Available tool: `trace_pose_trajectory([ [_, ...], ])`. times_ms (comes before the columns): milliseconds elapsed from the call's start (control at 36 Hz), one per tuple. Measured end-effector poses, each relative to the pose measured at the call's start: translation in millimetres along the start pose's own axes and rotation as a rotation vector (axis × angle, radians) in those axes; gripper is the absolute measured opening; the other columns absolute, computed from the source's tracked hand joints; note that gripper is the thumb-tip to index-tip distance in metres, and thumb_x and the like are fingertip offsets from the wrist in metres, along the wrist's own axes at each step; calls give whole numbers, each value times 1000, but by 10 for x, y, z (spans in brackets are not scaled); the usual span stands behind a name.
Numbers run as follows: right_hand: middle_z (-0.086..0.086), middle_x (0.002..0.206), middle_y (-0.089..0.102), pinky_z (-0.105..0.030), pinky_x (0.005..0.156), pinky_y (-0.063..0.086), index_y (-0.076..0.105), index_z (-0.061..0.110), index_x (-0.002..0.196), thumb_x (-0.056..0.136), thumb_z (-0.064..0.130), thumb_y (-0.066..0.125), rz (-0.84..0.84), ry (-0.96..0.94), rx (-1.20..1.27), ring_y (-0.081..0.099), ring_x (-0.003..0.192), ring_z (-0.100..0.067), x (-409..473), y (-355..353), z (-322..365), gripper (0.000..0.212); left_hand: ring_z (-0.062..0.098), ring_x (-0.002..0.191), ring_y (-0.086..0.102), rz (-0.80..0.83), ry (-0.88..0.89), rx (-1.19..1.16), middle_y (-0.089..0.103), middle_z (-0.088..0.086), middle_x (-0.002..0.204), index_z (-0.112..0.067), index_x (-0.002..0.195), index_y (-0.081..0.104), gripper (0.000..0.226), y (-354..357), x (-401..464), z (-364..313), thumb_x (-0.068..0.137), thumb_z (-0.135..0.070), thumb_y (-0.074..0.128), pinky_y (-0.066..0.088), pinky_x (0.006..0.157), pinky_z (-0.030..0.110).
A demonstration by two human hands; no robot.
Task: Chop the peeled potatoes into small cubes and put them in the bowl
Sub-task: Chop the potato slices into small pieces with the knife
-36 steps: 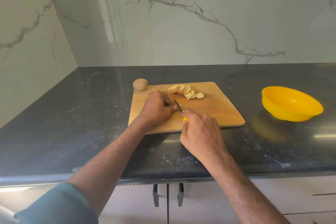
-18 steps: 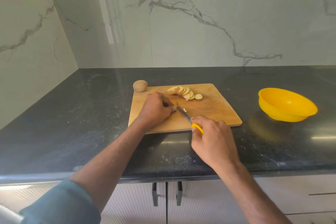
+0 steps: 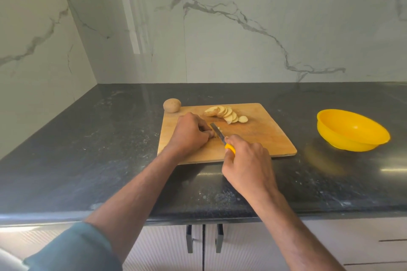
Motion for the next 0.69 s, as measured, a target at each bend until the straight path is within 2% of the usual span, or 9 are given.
trace_pose_trajectory([
  [111,-1,88,73,-26,60,37,61,27,127,95,26,54,28,-14,-20,58,71,-21,-9,18,21,32,12,81,64,5,9,10,72,-3,83,-13,82,82,3,10,6,-7,84,-14,81,58,77,34],
  [167,0,91,73,-21,57,32,61,26,127,96,23,54,47,-18,-5,53,70,-18,-8,14,36,32,14,82,64,9,16,12,71,-4,82,-13,81,81,4,15,10,-12,84,-13,81,56,74,31],
  [250,2,99,74,-22,63,34,62,25,127,96,22,55,64,1,33,61,80,-18,14,21,32,33,14,81,64,23,18,0,69,-6,81,-14,79,81,7,28,19,-14,85,-10,80,53,72,27],
  [306,2,99,74,-24,65,36,62,25,127,95,21,54,65,10,34,64,83,-19,26,40,43,33,12,81,64,23,24,-1,71,-4,81,-13,79,81,6,29,27,-12,84,-10,80,56,75,31],
  [472,1,90,72,-28,62,43,60,24,126,94,22,52,77,4,-18,57,71,-20,33,98,92,33,13,82,65,22,25,-3,72,-2,83,-10,79,81,5,35,38,8,84,-11,81,58,79,38],
  [611,-1,85,70,-29,60,37,59,24,128,95,21,52,78,0,-51,46,66,-19,30,68,116,34,13,82,64,-4,21,-3,72,-2,82,-10,77,81,8,19,29,10,84,-11,81,58,77,35],
  [694,0,73,58,-29,58,36,58,22,129,94,20,51,90,-2,-94,46,63,-20,15,53,151,36,12,81,64,7,20,-5,72,-2,82,-10,78,81,6,17,24,4,84,-12,82,58,77,34],
])
Point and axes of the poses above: each hand's wrist, its own x-axis towards the middle knuckle, its own y-axis out of the palm, z = x × y, the point moved 9 cm from there along x, towards the middle knuckle
